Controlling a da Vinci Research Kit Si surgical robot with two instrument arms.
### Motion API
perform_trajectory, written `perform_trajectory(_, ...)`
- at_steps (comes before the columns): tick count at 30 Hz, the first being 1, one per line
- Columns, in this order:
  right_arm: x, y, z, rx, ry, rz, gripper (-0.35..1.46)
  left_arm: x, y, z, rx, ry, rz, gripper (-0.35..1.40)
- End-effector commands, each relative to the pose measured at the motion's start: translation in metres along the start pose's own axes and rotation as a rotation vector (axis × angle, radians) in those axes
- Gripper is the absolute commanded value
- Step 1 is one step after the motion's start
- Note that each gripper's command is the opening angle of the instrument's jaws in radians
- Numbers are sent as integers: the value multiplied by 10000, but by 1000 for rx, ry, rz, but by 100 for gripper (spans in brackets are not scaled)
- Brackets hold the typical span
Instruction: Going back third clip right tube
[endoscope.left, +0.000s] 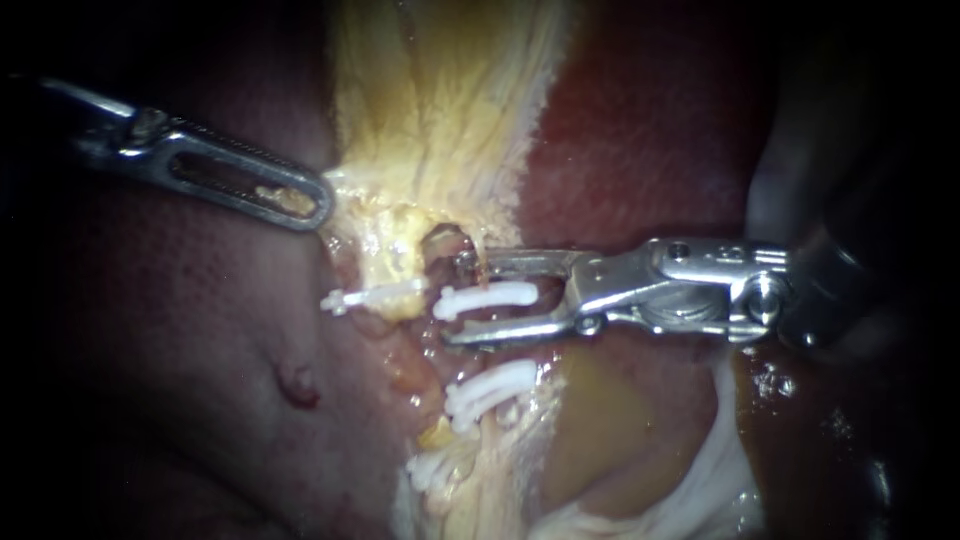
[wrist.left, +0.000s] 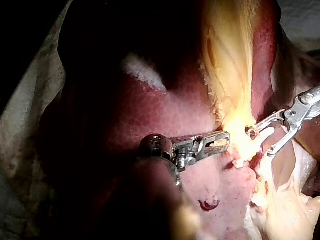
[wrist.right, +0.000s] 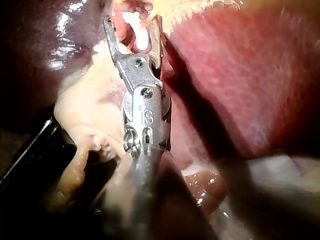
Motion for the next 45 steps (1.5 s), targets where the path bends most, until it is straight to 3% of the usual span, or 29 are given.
perform_trajectory(1, 1, -1, -4, 3, -11, -12, 50, 0, 0, -1, 0, 0, 0, -35)
perform_trajectory(11, 9, -18, -72, 15, -12, -133, 50, 1, 1, -2, 1, 1, 0, -35)
perform_trajectory(17, 13, -24, -103, -11, -14, -182, 50, 1, 0, -2, 1, 1, 0, -35)
perform_trajectory(28, 20, -26, -116, -7, -14, -194, 50, 0, 0, 3, -2, -1, 0, -35)
perform_trajectory(34, 19, -27, -118, -6, -14, -194, 50, 0, 0, 24, -11, -6, 0, -35)
perform_trajectory(39, 19, -28, -119, -5, -14, -195, 50, 8, 0, 55, 1, 4, 6, -35)
perform_trajectory(45, 19, -29, -119, -5, -14, -195, 50, 18, 6, 78, 5, 16, 14, -35)
